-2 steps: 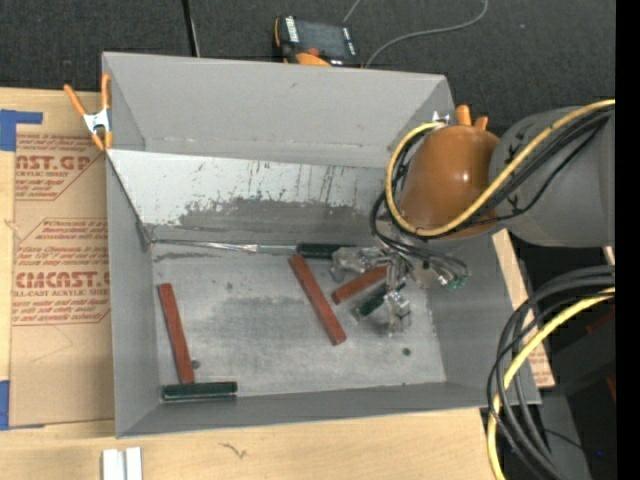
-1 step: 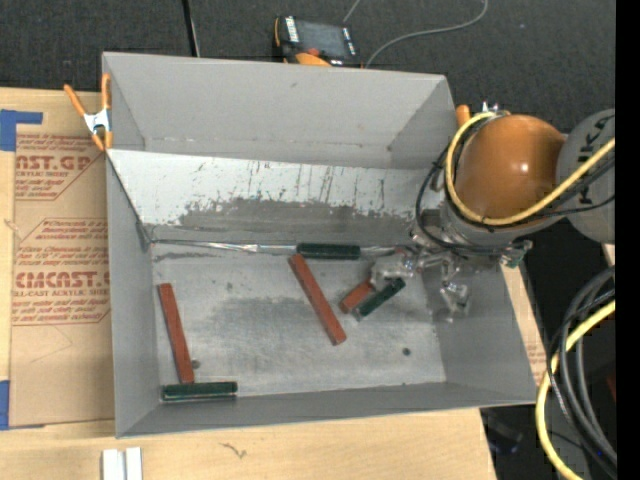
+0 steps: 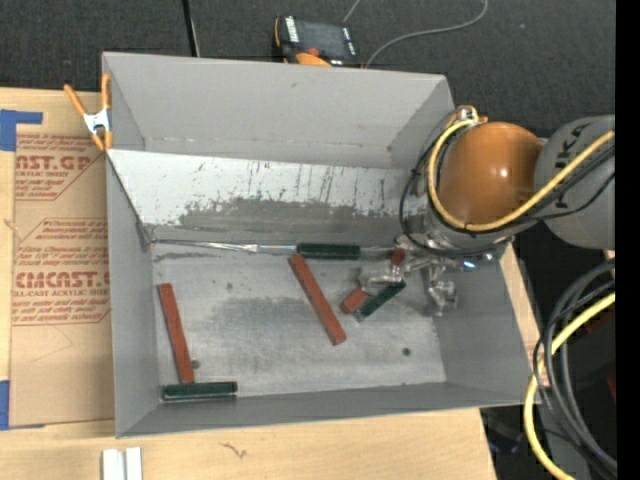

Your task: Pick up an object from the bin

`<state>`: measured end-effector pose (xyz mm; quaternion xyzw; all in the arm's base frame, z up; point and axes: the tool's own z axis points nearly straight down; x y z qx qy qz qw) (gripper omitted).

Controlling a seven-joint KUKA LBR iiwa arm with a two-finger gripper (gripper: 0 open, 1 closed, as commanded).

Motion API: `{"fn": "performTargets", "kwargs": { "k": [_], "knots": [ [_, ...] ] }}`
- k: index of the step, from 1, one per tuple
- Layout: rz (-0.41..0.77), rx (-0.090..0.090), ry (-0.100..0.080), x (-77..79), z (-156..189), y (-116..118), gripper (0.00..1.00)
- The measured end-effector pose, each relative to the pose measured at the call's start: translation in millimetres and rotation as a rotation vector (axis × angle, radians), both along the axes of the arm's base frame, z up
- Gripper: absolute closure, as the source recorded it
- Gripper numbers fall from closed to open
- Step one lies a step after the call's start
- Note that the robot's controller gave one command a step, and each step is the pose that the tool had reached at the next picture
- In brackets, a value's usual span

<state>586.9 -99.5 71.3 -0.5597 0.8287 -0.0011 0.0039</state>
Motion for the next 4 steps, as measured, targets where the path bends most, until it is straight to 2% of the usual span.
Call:
{"fn": "performTargets", "kwargs": {
  "k": [1, 2, 3, 4],
  "knots": [
    [-0.001, 0.000, -0.001, 0.5, 1, 0, 1.00],
    [-0.001, 0.000, 0.000, 0.1, 0, 0, 0.00],
    [0.224, -0.002, 0.004, -1.7, 0, 39, 0.00],
    [0.198, -0.002, 0.005, -18.1, 3, 1, 0.00]
  ]
}}
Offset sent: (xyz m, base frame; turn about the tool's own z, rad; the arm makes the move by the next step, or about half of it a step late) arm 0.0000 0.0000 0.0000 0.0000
